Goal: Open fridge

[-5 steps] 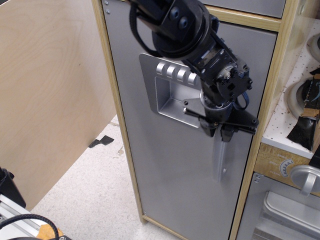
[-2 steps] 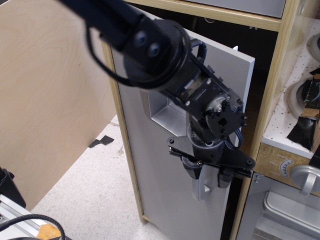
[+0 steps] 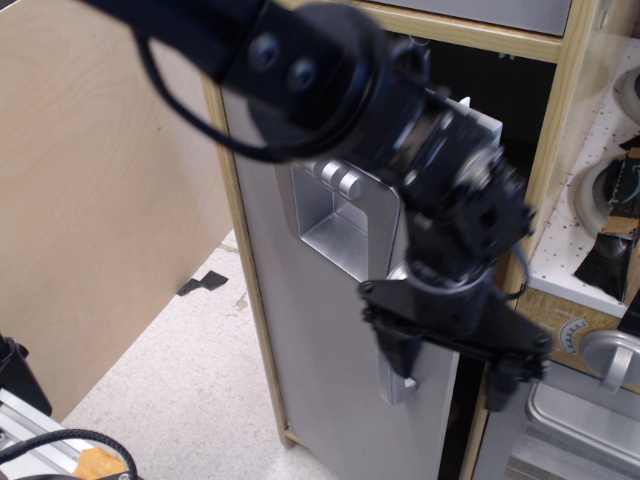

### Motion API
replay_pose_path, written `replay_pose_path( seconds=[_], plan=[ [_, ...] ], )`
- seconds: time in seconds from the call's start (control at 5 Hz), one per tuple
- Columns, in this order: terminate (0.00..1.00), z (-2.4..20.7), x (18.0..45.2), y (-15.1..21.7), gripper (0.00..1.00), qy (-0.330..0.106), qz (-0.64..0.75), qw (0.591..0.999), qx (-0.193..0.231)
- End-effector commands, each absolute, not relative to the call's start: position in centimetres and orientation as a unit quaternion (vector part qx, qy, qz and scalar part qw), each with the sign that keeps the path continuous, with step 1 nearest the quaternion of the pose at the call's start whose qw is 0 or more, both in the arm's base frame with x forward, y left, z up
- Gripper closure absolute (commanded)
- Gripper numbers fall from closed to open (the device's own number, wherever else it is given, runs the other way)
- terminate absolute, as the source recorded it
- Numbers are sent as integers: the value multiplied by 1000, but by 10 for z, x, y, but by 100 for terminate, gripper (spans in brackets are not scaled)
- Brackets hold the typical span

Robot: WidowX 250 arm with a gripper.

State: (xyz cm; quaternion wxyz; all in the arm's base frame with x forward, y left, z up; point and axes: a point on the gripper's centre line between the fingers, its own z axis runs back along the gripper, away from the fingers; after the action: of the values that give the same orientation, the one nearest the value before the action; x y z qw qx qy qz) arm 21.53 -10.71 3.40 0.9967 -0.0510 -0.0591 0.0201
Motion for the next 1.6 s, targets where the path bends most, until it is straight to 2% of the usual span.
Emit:
replay_pose_path(
  seconds=[0.0,0.2,0.4,0.6,0.8,1.0,1.4],
  plan=[
    [0,50,247,-140,0,-55,-135,987,-68],
    [0,47,272,-153,0,-75,-182,979,-58],
    [0,52,298,-149,0,-83,-215,972,-52],
    [0,64,313,-145,0,-122,-205,971,-10],
    [0,64,318,-132,0,-131,-189,973,4],
    [0,62,307,-115,0,-119,-158,980,5],
    [0,60,261,-107,0,-90,-116,989,-2]
  ],
)
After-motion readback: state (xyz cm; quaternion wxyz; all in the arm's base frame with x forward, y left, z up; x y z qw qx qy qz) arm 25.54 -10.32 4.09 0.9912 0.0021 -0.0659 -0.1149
